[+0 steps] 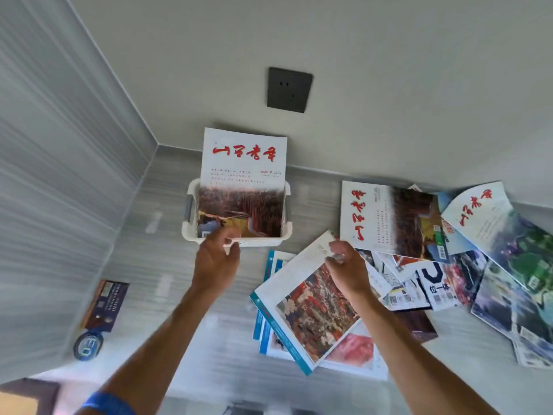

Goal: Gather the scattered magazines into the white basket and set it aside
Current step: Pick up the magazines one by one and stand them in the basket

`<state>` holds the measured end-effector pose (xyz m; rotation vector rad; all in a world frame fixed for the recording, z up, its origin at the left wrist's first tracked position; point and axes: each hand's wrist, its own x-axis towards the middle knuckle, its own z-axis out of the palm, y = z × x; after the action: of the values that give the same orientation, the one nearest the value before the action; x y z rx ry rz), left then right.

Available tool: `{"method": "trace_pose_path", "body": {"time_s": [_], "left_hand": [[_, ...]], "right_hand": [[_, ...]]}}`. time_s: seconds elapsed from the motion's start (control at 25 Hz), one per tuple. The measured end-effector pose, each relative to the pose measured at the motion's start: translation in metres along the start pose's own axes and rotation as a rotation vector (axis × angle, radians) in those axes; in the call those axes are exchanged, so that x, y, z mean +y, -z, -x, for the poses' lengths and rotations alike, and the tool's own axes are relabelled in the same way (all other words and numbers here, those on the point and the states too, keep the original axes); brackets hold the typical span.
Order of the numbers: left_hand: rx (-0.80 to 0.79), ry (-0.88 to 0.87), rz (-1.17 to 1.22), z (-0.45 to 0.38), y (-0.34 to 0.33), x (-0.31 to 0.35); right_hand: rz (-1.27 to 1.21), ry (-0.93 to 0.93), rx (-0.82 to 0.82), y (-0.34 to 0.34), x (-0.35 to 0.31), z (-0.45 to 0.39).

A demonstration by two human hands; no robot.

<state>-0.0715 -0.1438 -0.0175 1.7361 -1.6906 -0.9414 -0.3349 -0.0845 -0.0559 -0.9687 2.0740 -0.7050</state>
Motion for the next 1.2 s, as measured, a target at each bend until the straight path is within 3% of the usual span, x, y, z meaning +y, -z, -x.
{"method": "trace_pose_path", "body": {"time_s": [0.08, 0.2, 0.28, 0.44, 0.6, 0.68, 0.76, 0.88, 1.0, 1.08, 1.2], "left_hand": [[-0.276, -0.032, -0.113, 0.052, -0.037, -0.002], [-0.444, -0.058, -0.264, 0.095, -0.088, 0.0], [-0.502, -0.123, -0.299, 0.105, -0.111, 0.007], [-0.637, -0.172, -0.546, 0.117, -0.145, 0.016], [-0.627, -0.126, -0.681, 0.124, -0.163, 0.025], [-0.629, -0.128, -0.734, 0.125, -0.167, 0.029], [-0.639, -0.091, -0.766, 0.125, -0.173, 0.034], [-0.603, -0.048, -0.753, 0.127, -0.182, 0.041], [-0.533, -0.076, -0.755, 0.126, -0.186, 0.039], [-0.542, -0.06, -0.734, 0.127, -0.186, 0.04], [-0.532, -0.045, -0.648, 0.13, -0.183, 0.044]], "right_hand": [[0.123, -0.14, 0.056, 0.025, 0.057, 0.026], [0.2, -0.246, 0.174, 0.045, 0.103, 0.045], [0.066, -0.29, 0.215, 0.052, 0.106, 0.044], [-0.462, -0.563, 0.203, 0.061, 0.095, 0.034], [-0.736, -0.682, 0.228, 0.067, 0.087, 0.027], [-0.792, -0.707, 0.128, 0.064, 0.079, 0.03], [-0.61, -0.675, 0.059, 0.056, 0.072, 0.034], [-0.384, -0.618, 0.081, 0.052, 0.069, 0.044], [-0.546, -0.591, -0.147, 0.066, 0.081, 0.053], [-0.727, -0.642, -0.183, 0.077, 0.091, 0.052], [-0.888, -0.561, -0.367, 0.073, 0.082, 0.056]]}}
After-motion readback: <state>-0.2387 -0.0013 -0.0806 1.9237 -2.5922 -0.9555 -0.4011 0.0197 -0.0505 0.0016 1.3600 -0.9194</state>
